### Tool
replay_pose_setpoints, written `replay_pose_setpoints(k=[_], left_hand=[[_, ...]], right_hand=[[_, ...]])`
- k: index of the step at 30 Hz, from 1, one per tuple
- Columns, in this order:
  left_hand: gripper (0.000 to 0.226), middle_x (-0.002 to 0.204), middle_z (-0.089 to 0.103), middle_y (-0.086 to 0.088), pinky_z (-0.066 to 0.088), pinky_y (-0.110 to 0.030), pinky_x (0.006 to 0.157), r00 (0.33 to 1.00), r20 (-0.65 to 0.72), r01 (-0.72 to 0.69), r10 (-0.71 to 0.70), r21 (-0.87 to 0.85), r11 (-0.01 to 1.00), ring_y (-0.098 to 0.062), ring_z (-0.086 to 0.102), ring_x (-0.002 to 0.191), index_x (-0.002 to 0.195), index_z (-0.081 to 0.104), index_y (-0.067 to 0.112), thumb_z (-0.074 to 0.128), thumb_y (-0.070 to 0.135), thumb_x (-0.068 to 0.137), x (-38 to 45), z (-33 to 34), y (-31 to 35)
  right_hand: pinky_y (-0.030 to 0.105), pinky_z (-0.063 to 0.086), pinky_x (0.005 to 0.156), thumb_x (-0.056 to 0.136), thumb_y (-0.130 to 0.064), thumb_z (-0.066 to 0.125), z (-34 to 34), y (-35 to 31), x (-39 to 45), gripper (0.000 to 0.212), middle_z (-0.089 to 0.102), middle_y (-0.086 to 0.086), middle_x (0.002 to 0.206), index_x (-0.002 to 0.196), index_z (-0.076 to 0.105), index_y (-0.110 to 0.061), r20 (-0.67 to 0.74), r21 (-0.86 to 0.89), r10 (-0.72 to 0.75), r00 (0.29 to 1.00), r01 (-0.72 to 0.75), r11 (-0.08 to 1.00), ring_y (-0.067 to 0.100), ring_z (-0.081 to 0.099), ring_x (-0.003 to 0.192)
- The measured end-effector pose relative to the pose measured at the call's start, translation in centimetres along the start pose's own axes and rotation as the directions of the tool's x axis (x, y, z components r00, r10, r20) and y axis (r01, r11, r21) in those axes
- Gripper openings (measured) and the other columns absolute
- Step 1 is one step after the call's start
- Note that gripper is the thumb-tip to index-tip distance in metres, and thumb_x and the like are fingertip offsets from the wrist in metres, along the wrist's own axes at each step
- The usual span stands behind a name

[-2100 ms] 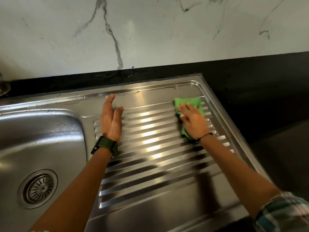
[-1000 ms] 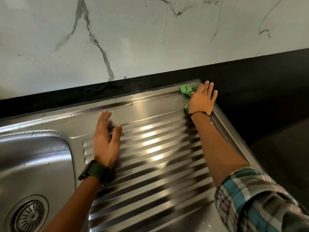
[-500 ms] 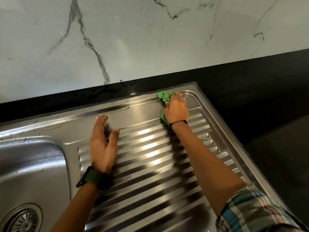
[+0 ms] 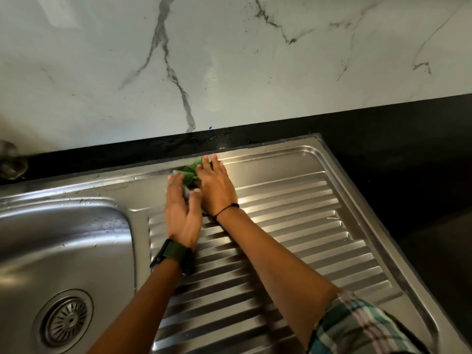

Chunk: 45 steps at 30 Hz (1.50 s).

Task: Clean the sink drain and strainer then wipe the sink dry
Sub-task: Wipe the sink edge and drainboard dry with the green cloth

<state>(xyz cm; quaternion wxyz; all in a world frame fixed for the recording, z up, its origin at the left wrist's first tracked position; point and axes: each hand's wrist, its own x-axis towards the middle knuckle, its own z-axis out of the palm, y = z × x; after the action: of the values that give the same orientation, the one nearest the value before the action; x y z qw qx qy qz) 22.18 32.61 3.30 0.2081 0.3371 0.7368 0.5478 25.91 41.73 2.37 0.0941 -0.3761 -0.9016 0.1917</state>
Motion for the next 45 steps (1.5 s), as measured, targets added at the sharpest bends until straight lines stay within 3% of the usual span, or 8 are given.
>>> replay_pose_setpoints(k=[4, 8, 12, 15, 18, 25, 32, 45], left_hand=[[0.059, 0.146, 0.037, -0.013, 0.029, -0.053, 0.11, 1.0, 0.017, -0.012, 0.012, 0.011, 1.0, -0.029, 0.032, 0.136, 0.135, 0.038, 0.009, 0.04, 0.029, 0.08, -0.4, -0.2, 0.4], [0.06, 0.149, 0.031, -0.01, 0.024, -0.051, 0.113, 1.0, 0.024, -0.006, 0.006, 0.036, 0.999, -0.028, 0.028, 0.139, 0.136, 0.037, 0.01, 0.041, 0.032, 0.08, -0.4, -0.2, 0.2], [0.062, 0.151, 0.028, -0.009, 0.026, -0.053, 0.112, 0.999, 0.05, 0.004, -0.006, 0.028, 1.0, -0.029, 0.029, 0.138, 0.138, 0.034, 0.013, 0.041, 0.035, 0.081, -0.4, -0.2, 0.0], [0.062, 0.151, 0.029, -0.009, 0.026, -0.053, 0.112, 0.998, 0.063, 0.013, -0.014, 0.018, 1.0, -0.028, 0.029, 0.138, 0.138, 0.033, 0.014, 0.041, 0.035, 0.08, -0.3, -0.2, 0.1], [0.062, 0.149, 0.031, -0.01, 0.027, -0.053, 0.112, 0.997, 0.074, 0.015, -0.017, 0.02, 1.0, -0.029, 0.029, 0.138, 0.138, 0.033, 0.015, 0.042, 0.035, 0.08, -0.3, -0.2, 0.1], [0.061, 0.15, 0.03, -0.008, 0.028, -0.052, 0.112, 0.997, 0.078, -0.02, 0.014, 0.075, 0.997, -0.026, 0.028, 0.139, 0.138, 0.034, 0.013, 0.041, 0.033, 0.081, -0.3, -0.3, -0.1], [0.06, 0.145, 0.038, -0.012, 0.034, -0.052, 0.108, 0.996, 0.087, -0.003, -0.002, 0.056, 0.998, -0.031, 0.034, 0.134, 0.137, 0.034, 0.015, 0.043, 0.031, 0.08, -0.1, -0.3, -0.1], [0.064, 0.142, 0.039, -0.016, 0.031, -0.053, 0.108, 0.984, 0.179, -0.019, 0.002, 0.091, 0.996, -0.033, 0.036, 0.132, 0.138, 0.03, 0.016, 0.043, 0.033, 0.079, 0.3, 0.2, -0.2]], right_hand=[[0.03, 0.028, 0.109, 0.091, -0.012, 0.053, -3.8, 1.7, -1.3, 0.025, 0.051, 0.009, 0.136, 0.112, 0.062, -0.002, -0.09, 0.66, 0.201, 0.976, -0.092, 0.745, 0.019, 0.038, 0.131], [0.023, 0.051, 0.068, 0.087, -0.006, 0.057, -9.3, 6.6, -1.3, 0.018, 0.067, 0.0, 0.073, 0.101, 0.064, 0.004, 0.021, 0.892, 0.437, 0.899, -0.214, 0.398, 0.011, 0.062, 0.067], [0.031, 0.048, 0.096, 0.086, -0.017, 0.063, -13.1, 11.7, 0.1, 0.033, 0.067, 0.01, 0.112, 0.116, 0.06, -0.005, 0.159, 0.59, 0.456, 0.876, -0.455, 0.667, 0.019, 0.063, 0.1], [0.034, 0.044, 0.096, 0.085, -0.014, 0.06, -14.1, 13.1, 1.5, 0.033, 0.064, 0.016, 0.118, 0.117, 0.059, -0.006, -0.152, 0.091, 0.45, 0.88, -0.441, 0.893, 0.029, 0.057, 0.112], [0.039, 0.048, 0.086, 0.088, -0.014, 0.052, -12.4, 11.4, 1.2, 0.024, 0.066, 0.021, 0.107, 0.106, 0.062, -0.004, -0.344, -0.006, 0.313, 0.885, -0.335, 0.942, 0.036, 0.06, 0.103], [0.052, 0.003, 0.115, 0.097, -0.038, 0.025, -3.8, 11.5, -1.0, 0.061, 0.001, 0.014, 0.157, 0.147, 0.003, -0.01, -0.19, -0.144, 0.475, 0.859, -0.503, 0.852, 0.028, 0.004, 0.145], [0.05, 0.001, 0.116, 0.096, -0.03, 0.031, -6.9, 17.7, -0.3, 0.061, 0.003, 0.02, 0.156, 0.147, 0.009, -0.006, -0.323, -0.152, 0.548, 0.772, -0.614, 0.774, 0.033, 0.001, 0.144], [0.048, 0.019, 0.114, 0.096, -0.028, 0.038, -5.0, 9.8, 0.2, 0.059, 0.024, 0.03, 0.148, 0.14, 0.022, 0.008, -0.199, -0.197, 0.58, 0.79, -0.612, 0.766, 0.04, 0.019, 0.139]])
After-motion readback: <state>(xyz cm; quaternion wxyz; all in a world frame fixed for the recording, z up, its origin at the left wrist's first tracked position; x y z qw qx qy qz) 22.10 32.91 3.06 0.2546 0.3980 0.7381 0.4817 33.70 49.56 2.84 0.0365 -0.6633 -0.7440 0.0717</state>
